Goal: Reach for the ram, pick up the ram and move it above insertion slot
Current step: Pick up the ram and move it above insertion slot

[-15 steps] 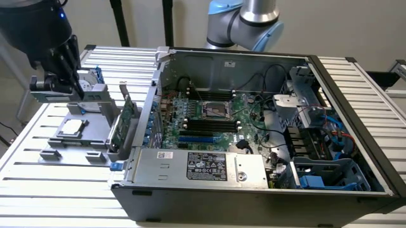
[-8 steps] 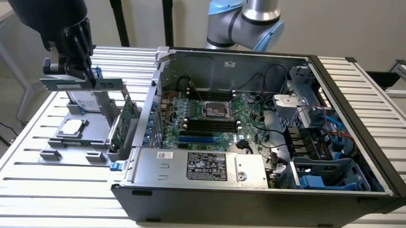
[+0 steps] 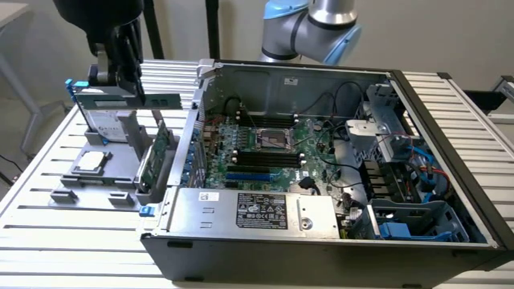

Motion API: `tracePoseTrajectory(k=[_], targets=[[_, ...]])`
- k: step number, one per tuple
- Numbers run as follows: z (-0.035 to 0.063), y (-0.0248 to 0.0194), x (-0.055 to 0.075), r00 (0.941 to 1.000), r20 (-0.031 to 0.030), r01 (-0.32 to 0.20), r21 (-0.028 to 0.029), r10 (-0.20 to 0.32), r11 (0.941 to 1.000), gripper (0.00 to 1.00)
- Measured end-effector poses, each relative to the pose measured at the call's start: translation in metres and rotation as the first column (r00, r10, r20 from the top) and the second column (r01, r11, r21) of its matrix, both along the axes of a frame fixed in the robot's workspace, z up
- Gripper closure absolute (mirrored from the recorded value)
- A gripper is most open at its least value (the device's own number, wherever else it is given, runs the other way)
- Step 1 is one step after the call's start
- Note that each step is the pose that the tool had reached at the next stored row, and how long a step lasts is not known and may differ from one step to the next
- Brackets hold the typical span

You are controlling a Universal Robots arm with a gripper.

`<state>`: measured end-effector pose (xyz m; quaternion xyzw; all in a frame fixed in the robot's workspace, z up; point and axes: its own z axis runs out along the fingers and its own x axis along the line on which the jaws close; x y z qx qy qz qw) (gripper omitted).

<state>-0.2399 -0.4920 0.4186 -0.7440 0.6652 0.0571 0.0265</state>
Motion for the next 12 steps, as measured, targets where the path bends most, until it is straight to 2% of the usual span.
tracePoseTrajectory(k=[12], targets=[[0.0001, 0.0003, 0.055, 1.0000, -0.0003, 0.000, 0.0002, 0.000, 1.0000, 0.86]])
